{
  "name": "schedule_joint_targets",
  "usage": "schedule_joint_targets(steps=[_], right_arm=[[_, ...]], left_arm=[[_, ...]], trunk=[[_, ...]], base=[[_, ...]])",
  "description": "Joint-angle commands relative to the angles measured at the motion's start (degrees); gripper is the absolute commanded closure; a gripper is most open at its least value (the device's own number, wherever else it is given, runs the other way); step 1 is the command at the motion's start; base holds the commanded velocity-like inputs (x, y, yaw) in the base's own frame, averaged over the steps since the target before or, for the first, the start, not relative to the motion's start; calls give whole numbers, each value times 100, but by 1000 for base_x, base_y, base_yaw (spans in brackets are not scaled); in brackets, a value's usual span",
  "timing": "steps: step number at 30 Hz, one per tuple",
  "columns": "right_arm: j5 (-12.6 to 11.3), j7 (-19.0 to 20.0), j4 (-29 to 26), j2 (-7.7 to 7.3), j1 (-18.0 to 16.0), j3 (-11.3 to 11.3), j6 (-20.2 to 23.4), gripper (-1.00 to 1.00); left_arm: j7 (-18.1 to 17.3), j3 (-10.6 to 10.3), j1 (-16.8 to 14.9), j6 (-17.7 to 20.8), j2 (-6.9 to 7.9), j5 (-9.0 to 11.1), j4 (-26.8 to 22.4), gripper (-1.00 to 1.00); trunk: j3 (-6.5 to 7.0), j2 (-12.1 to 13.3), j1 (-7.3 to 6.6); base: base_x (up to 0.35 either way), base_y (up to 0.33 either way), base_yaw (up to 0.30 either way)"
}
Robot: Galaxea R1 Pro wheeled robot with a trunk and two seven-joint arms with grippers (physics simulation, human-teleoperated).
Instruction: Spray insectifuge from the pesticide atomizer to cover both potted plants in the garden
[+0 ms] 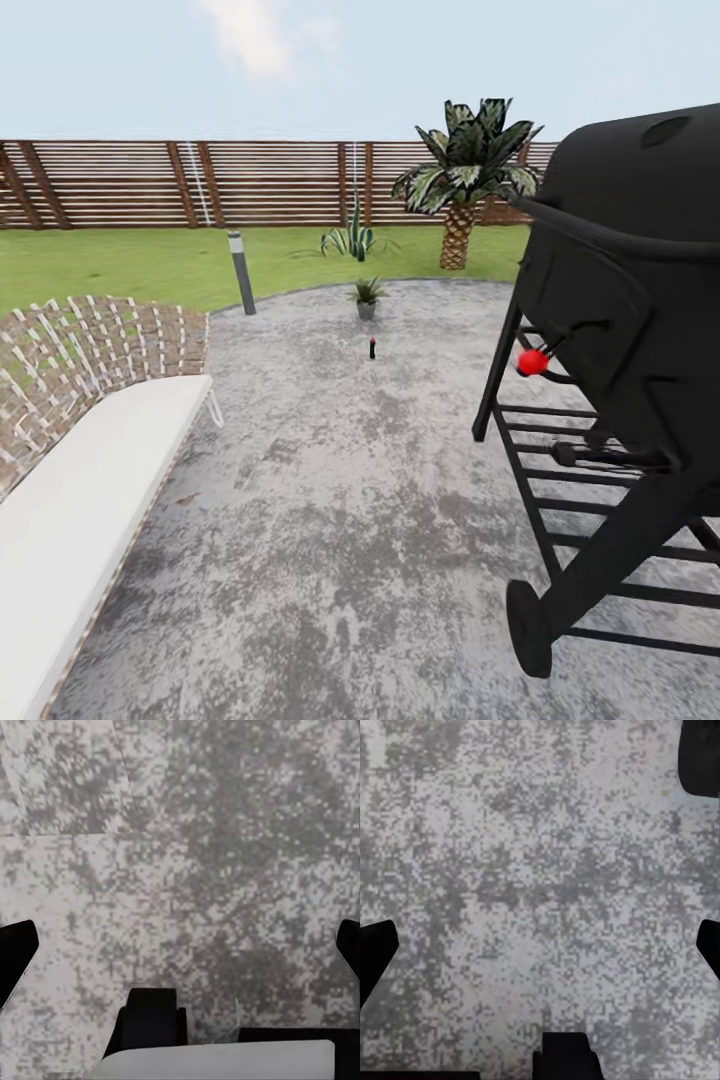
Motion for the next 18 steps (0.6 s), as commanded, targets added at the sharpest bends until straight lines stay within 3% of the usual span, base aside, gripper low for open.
schedule_joint_targets(steps=[1, 18], right_arm=[[0, -1, -1, 0, -1, 1, -10, -100], [0, 1, -2, 0, -1, 1, -10, -100]], left_arm=[[-5, 4, -3, -1, -1, 12, 0, -100], [-6, 19, -3, -1, -1, 12, -2, -100]], trunk=[[-11, -2, 3], [-117, -2, 3]], base=[[348, 0, 204], [348, 0, 201]])
